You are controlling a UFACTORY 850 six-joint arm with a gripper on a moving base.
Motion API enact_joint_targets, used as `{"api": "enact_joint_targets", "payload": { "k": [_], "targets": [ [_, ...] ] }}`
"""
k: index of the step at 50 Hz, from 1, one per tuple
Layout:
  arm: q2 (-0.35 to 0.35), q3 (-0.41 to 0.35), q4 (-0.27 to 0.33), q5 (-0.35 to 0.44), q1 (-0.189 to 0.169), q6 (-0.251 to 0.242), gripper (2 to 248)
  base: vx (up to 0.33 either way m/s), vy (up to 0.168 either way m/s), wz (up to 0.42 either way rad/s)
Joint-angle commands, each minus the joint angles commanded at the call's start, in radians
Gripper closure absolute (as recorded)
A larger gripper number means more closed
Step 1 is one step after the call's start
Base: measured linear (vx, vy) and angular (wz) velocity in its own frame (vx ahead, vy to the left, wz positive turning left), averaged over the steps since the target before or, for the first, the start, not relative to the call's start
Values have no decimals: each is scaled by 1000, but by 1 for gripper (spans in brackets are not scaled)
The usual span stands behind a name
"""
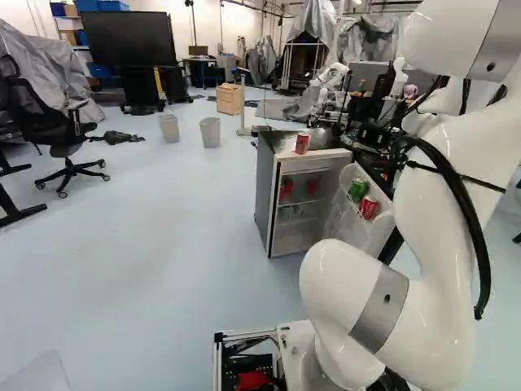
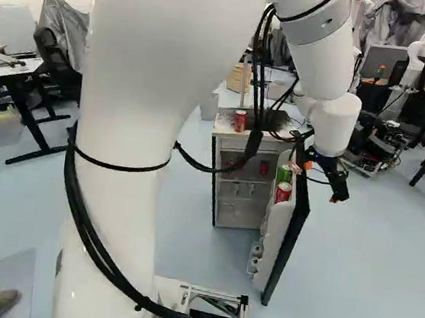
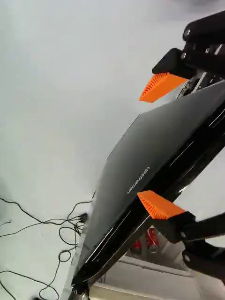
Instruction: Grab a drink from the fridge
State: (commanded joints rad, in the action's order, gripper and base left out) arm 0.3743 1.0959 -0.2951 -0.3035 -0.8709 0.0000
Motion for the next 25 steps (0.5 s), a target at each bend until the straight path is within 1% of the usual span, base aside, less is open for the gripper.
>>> {"api": "enact_joint_targets", "payload": {
  "k": [25],
  "targets": [
    [-75,-95,0,0,16,0,3,0,0,0]
  ]
}}
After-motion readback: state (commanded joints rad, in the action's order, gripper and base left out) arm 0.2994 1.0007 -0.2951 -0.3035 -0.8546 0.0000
